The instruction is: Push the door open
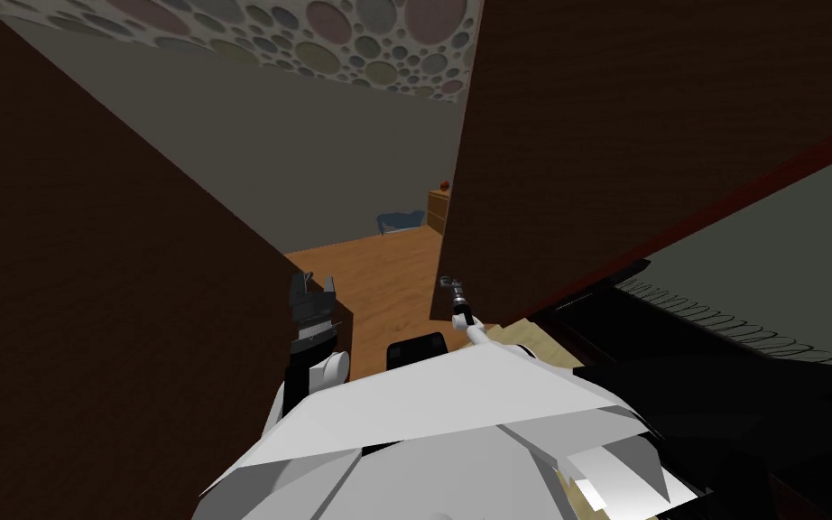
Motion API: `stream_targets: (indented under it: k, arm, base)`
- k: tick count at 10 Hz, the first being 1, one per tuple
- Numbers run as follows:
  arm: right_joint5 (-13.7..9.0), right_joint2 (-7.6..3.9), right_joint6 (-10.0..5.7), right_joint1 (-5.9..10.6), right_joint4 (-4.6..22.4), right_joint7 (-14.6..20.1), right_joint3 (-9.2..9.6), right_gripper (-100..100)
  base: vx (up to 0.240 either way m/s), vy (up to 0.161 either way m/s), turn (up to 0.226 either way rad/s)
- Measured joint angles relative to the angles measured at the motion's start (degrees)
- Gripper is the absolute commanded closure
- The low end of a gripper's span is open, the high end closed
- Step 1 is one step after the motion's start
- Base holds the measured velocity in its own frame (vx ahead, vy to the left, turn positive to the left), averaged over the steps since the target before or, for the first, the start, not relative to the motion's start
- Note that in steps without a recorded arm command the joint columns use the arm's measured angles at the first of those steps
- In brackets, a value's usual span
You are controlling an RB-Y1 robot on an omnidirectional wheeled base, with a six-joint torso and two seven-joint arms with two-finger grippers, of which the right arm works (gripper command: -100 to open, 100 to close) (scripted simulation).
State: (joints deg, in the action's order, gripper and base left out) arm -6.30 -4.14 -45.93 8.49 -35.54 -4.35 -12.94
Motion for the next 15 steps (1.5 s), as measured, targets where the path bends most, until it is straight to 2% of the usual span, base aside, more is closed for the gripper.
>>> stream_targets:
  k: [1, 5, 7, 8, 9, 11, 15]
  arm:
    - [-0.36, 0.19, 0.54, -0.27, -0.7, -0.24, -0.65, 100]
    - [-1.86, 0.71, 0.69, -0.4, -1.09, -1.09, -3.39, 100]
    - [-2.19, 0.4, 0.67, -0.79, -1.05, -1.15, -3.98, 100]
    - [-2.46, 0.27, 0.54, -0.63, -0.37, -1.31, -4.43, 100]
    - [-2.77, -0.16, -0.21, -0.04, 1.0, -1.31, -4.91, 100]
    - [-3.18, 0.03, 0.67, -0.98, -1.23, -1.72, -5.65, 100]
    - [-4.56, 0.12, 0.74, -1.27, -1.48, -2.76, -8.01, 100]
  base:
    - [0.188, 0.081, -0.07]
    - [0.151, 0.066, -0.075]
    - [0.162, 0.019, -0.047]
    - [0.165, 0.033, -0.024]
    - [0.117, 0.024, -0.018]
    - [0.151, 0.022, -0.039]
    - [0.186, 0.034, -0.045]
